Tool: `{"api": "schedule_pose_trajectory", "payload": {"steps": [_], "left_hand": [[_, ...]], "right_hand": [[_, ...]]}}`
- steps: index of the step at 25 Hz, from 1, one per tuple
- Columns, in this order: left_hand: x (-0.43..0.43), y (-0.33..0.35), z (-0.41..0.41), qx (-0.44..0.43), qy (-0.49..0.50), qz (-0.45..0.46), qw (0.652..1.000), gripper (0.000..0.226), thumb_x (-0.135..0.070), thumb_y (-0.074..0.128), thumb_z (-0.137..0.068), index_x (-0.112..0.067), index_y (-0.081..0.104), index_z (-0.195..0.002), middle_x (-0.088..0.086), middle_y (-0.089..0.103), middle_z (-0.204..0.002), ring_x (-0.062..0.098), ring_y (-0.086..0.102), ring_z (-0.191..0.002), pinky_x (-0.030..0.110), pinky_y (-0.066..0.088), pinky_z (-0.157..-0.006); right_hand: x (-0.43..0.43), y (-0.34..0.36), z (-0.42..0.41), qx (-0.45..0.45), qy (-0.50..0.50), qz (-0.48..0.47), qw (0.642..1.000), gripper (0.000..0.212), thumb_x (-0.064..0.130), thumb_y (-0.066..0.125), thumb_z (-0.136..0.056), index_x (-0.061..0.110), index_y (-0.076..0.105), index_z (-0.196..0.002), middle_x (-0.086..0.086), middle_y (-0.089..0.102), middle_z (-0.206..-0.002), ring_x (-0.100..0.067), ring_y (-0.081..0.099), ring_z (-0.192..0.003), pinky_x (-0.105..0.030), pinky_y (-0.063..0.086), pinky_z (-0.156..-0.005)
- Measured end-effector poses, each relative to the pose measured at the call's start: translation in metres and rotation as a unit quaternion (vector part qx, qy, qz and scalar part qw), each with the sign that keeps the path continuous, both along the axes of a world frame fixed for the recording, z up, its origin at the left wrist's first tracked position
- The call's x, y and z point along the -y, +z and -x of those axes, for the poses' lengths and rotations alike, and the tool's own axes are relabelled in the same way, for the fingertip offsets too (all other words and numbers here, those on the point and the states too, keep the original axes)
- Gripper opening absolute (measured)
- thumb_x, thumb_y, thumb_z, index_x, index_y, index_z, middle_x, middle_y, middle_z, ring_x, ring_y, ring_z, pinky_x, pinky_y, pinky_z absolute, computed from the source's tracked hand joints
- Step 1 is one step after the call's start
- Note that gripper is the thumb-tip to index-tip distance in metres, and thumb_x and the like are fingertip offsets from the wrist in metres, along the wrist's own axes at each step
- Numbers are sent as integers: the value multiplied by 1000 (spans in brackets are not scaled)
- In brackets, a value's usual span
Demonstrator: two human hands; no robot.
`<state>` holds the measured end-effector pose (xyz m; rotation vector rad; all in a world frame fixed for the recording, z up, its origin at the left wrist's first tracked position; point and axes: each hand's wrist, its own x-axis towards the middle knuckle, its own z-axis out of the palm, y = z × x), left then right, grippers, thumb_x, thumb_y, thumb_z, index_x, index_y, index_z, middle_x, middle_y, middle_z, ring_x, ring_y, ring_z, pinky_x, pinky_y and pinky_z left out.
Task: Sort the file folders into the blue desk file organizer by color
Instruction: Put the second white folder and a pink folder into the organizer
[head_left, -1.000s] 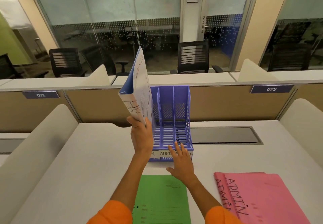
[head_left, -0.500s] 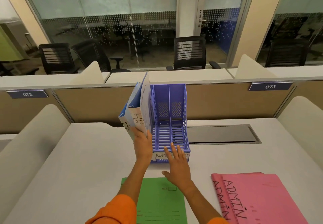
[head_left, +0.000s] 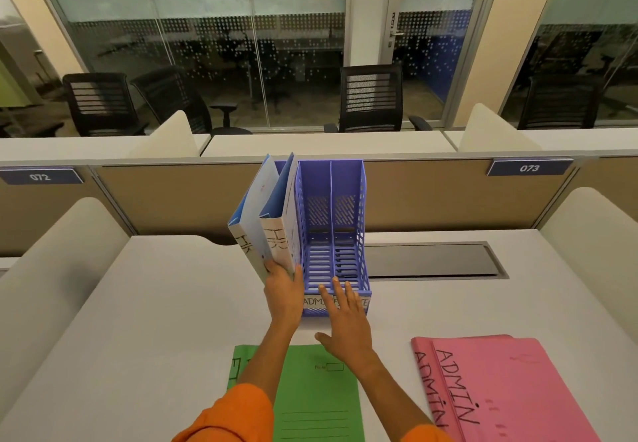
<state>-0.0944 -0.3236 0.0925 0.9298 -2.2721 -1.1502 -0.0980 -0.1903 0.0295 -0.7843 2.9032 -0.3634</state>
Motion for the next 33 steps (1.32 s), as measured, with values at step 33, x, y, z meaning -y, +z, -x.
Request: {"api": "schedule_pose_trajectory", "payload": {"steps": [33], "left_hand": [[-23, -94, -231, 218, -191, 244, 925, 63, -54, 28, -100, -22, 22, -154, 0, 14, -164, 22, 12, -152, 38, 12, -124]], "right_hand": [[-47, 1, -130, 26, -17, -42, 999, 91, 56, 54, -92, 29, -3, -157, -4, -13, -166, -34, -12, -152, -46, -5, -123]]}}
